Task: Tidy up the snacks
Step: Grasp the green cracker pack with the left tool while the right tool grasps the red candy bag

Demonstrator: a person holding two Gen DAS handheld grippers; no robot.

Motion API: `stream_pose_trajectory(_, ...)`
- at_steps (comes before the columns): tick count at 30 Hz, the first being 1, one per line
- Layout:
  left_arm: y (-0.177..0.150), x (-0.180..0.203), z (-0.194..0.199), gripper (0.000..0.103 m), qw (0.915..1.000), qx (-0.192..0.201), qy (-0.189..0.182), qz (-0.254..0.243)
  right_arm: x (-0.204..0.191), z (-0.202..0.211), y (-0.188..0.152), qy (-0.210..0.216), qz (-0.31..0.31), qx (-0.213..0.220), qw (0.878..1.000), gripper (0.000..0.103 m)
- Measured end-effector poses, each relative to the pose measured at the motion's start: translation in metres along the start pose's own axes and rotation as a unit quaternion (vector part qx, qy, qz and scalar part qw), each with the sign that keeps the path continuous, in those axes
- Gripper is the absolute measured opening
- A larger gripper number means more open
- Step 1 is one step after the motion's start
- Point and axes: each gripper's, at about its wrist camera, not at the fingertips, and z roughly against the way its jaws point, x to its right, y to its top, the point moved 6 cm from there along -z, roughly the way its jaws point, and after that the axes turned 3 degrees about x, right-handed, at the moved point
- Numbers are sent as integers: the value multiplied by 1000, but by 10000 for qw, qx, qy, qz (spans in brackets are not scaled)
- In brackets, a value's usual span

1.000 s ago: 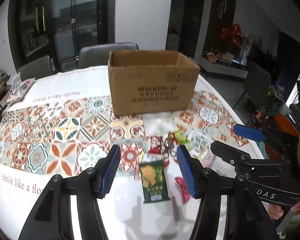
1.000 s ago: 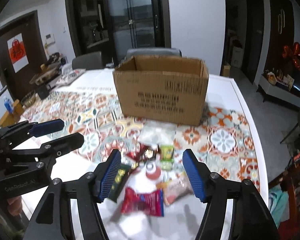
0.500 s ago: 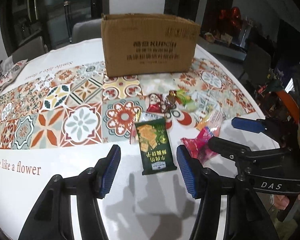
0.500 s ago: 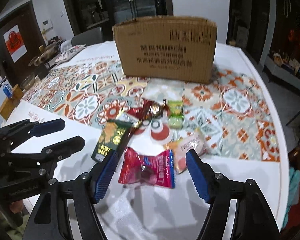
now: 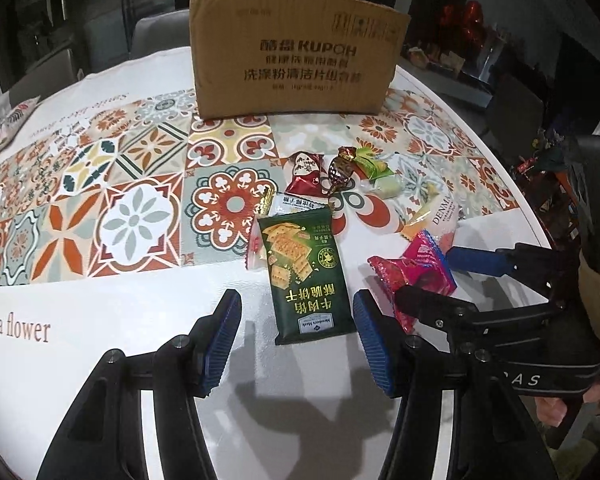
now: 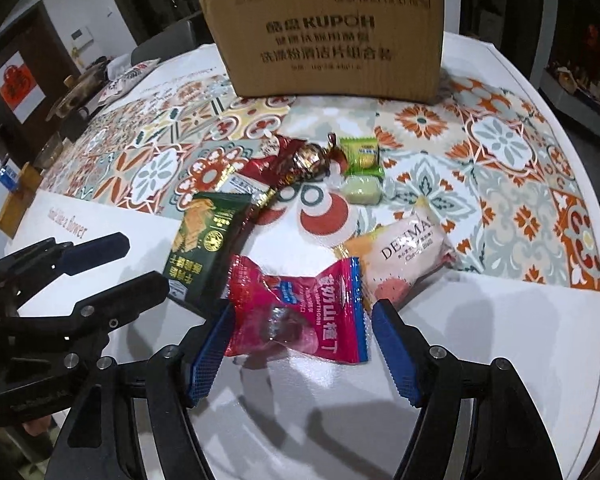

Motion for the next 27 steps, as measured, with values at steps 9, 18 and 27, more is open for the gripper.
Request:
stream_pose_trajectory(9,1,0,-25,57,9997,-245,25,27,9,-3,0,-175,-59,24,9998,63)
stream_pose_trajectory(18,4,7,-38,57,9993,-373,94,13,10,0,1,-101,-75,123,9998,49)
stream_pose_trajectory(27,3,9,-36,45,9992,-380,22,86,10,4,0,-64,-174,146,9997,47)
